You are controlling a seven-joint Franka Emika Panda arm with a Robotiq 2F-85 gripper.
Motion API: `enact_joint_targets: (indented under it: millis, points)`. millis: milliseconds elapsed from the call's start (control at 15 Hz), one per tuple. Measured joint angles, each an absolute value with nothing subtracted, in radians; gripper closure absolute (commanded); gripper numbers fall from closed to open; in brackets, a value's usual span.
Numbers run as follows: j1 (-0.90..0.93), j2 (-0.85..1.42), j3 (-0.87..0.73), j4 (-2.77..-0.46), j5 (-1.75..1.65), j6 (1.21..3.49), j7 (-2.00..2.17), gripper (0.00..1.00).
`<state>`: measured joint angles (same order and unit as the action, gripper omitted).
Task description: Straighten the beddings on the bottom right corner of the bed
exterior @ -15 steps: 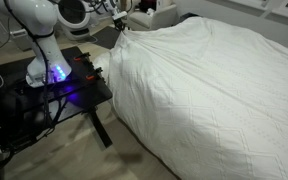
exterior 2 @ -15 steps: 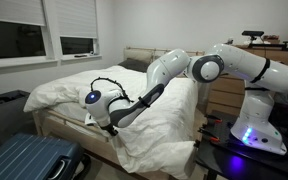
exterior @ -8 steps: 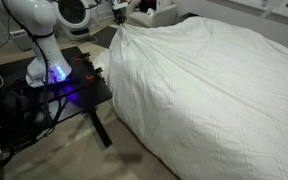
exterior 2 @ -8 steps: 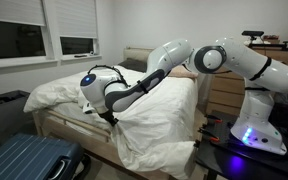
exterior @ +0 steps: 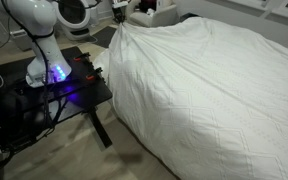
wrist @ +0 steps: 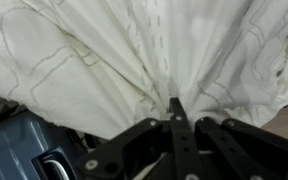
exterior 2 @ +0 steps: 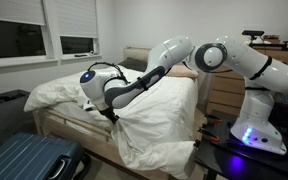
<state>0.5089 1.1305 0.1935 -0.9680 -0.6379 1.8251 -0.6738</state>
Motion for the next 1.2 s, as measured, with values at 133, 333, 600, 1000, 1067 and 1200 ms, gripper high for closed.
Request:
enact_joint_targets:
  millis: [133, 333, 600, 1000, 1067, 1200]
  points:
    - [0.510, 1.133, 0.188, -0.976, -0.649, 1.836, -0.673, 0.99]
    - [0.527, 1.113, 0.190, -1.040, -0.716, 1.889, -0.672, 0.99]
    - [0.549, 1.073, 0.189, -1.153, -0.851, 1.942, -0.671, 0.99]
    - [0.562, 1.009, 0.191, -1.300, -1.005, 2.001, -0.655, 0.99]
    - [0.562, 1.000, 0.192, -1.318, -1.022, 2.007, -0.649, 0.99]
    - [0.562, 0.980, 0.194, -1.352, -1.051, 2.019, -0.637, 0.71]
